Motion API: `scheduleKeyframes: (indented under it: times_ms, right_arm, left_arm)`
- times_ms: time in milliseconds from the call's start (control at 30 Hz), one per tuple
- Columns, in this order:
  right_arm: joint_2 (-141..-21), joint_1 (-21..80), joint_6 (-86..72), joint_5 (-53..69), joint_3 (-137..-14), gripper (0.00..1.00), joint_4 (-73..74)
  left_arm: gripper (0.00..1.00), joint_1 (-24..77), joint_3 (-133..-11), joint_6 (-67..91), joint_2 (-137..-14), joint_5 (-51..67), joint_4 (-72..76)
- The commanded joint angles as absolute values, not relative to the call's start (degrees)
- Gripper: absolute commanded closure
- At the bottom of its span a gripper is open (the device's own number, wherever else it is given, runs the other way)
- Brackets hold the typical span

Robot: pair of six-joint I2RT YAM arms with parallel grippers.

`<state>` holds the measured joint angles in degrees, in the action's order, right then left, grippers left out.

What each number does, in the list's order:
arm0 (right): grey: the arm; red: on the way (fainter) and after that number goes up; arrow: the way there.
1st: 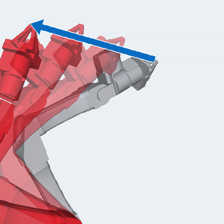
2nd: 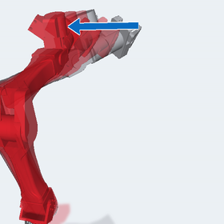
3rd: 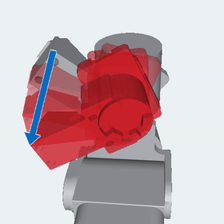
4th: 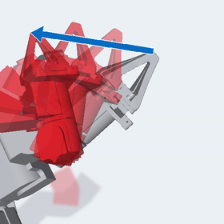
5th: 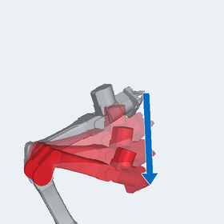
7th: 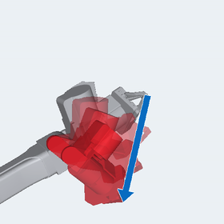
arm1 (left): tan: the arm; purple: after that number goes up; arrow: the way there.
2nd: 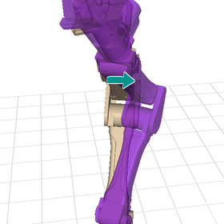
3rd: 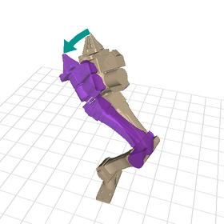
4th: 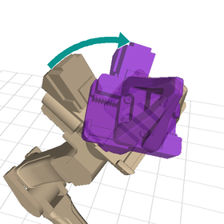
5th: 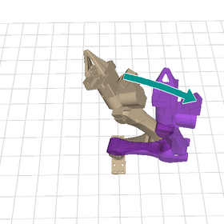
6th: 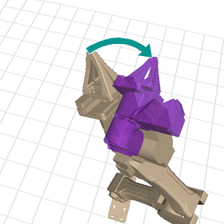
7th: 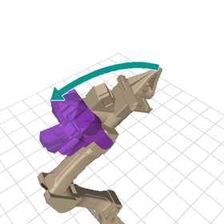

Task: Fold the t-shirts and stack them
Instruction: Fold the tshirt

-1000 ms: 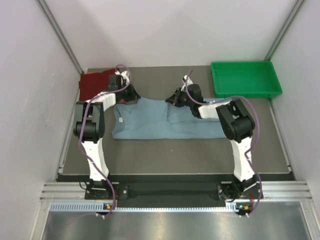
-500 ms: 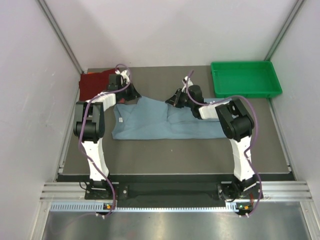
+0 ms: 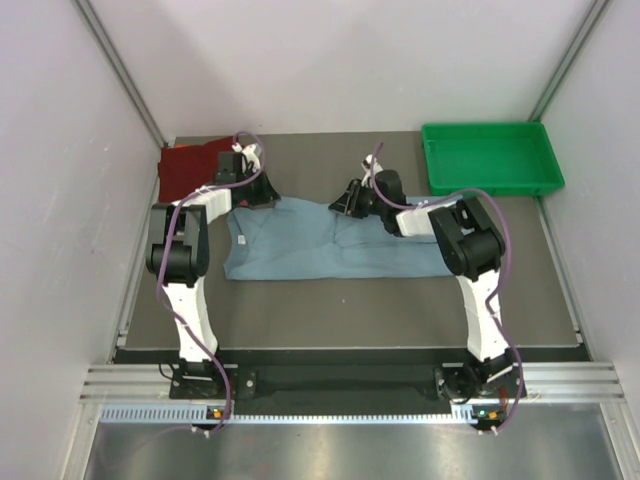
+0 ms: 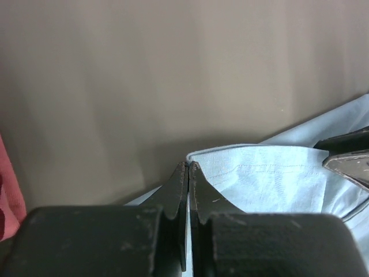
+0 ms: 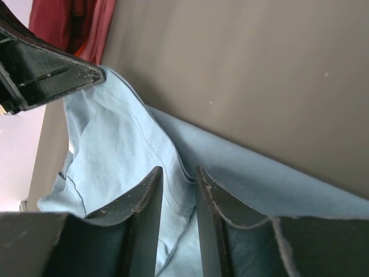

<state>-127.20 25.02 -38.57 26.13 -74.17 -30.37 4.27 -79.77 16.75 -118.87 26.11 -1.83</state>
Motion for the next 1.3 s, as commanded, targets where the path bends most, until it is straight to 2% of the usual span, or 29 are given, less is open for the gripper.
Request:
scheduleKeyframes:
  times_ms: [0,67,167,367,567,600,700,733,767,800,1100,1267]
  right_arm:
    - [-128.3,24.4,-36.8,27.3,-76.9,0.7,-32.3]
    - [-128.7,24.4,-36.7,27.7,-77.3,0.65,-32.5]
    - [-129.2,24.3,-36.5,28.1,-78.1,0.63,-32.6]
    - [-129.8,24.3,-36.4,28.2,-78.8,0.69,-32.8]
    - [-129.5,23.8,-35.8,28.3,-78.7,0.66,-32.0]
    - [-129.6,23.6,-35.8,28.5,-78.7,0.67,-32.0]
    - [-129.6,23.5,-35.8,29.2,-78.7,0.79,-32.6]
    - [-129.6,23.4,-36.0,29.4,-78.6,0.85,-33.0]
    - [-129.5,23.5,-36.0,29.7,-78.5,0.98,-33.3]
    - [-129.3,23.4,-36.1,29.8,-78.5,1.0,-33.6]
    - [-126.2,23.5,-33.0,28.8,-76.8,1.0,-33.8]
    - [-124.7,23.6,-31.2,28.7,-75.1,1.0,-33.6]
  left_arm:
    - [1.0,4.4,-81.4,15.1,-115.8,26.0,-1.6]
    - [1.0,4.4,-81.6,15.2,-116.2,26.4,-1.5]
    - [1.0,4.4,-82.3,15.5,-116.6,26.7,-1.4]
    - [1.0,4.4,-83.2,15.5,-117.5,27.4,-1.1]
    - [1.0,4.4,-83.8,15.6,-118.3,27.9,-1.1]
    - [1.0,4.4,-83.8,15.5,-118.5,28.0,-1.1]
    - [1.0,4.4,-83.8,15.5,-118.5,28.1,-1.1]
    - [1.0,4.4,-83.8,15.5,-118.5,28.1,-1.2]
    - [1.0,4.4,-83.8,15.4,-118.3,28.1,-1.2]
    - [1.0,4.4,-83.8,15.3,-118.2,28.1,-1.2]
    - [1.0,4.4,-83.7,13.1,-116.4,26.9,-3.2]
    - [1.0,4.4,-79.2,9.1,-113.0,27.3,-1.2]
